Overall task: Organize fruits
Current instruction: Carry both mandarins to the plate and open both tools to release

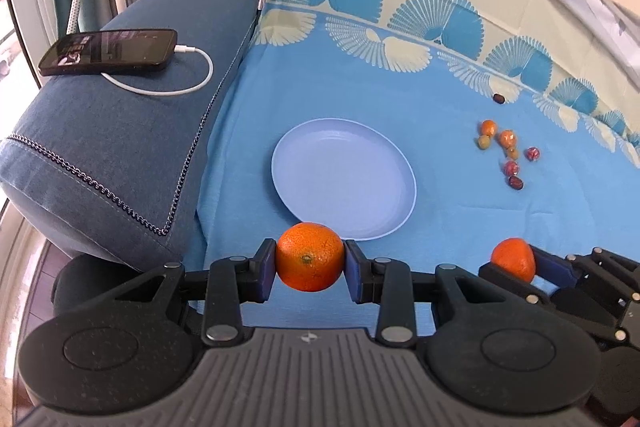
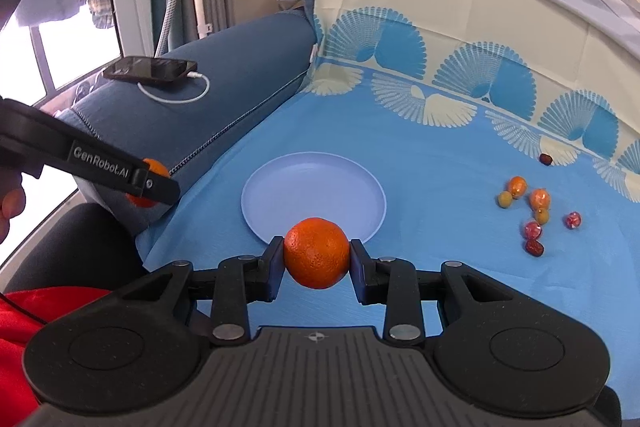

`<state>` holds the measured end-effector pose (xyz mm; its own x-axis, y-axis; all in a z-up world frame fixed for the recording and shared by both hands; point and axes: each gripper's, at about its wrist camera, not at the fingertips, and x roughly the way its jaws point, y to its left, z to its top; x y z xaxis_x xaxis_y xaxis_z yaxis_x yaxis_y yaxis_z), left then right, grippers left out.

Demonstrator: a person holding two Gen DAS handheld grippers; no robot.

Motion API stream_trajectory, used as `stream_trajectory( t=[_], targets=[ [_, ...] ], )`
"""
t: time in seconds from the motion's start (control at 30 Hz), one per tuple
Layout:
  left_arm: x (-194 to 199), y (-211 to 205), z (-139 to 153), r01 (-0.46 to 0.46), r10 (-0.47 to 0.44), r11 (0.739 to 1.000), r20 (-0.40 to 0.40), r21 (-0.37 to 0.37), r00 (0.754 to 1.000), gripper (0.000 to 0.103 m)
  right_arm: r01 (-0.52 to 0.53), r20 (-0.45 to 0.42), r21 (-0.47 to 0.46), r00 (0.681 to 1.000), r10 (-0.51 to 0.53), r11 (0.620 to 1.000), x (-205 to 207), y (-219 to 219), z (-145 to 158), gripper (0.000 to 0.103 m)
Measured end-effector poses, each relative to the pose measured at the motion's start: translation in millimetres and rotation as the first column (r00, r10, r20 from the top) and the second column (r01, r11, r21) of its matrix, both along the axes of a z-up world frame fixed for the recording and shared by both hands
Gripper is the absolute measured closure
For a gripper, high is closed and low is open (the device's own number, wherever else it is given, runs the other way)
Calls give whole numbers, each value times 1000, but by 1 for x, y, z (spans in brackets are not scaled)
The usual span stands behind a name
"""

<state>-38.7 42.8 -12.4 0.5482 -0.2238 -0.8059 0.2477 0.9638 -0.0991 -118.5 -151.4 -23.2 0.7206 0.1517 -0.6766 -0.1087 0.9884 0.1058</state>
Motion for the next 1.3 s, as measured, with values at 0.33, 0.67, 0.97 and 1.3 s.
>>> stream_trajectory(
  t=[0.33,0.67,0.97,1.3],
  targets=[
    [10,4,-5,-2,2,1000,-21,-15,1000,64,-20,-27,-19,999,19,1000,8,3,-2,68],
    [25,-2,-9,3,-3,1000,-32,-13,999,64,-17,-61,-7,998,17,1000,21,3,-9,68],
    [64,-11,-12,4,-5,1000,-48,-17,999,64,-5,-70,19,998,6,1000,56,1,-18,68],
    [123,-38,-54,49,-46,999,-137,19,990,64,10,-146,20,989,-7,1000,113,-11,-61,67]
  ],
)
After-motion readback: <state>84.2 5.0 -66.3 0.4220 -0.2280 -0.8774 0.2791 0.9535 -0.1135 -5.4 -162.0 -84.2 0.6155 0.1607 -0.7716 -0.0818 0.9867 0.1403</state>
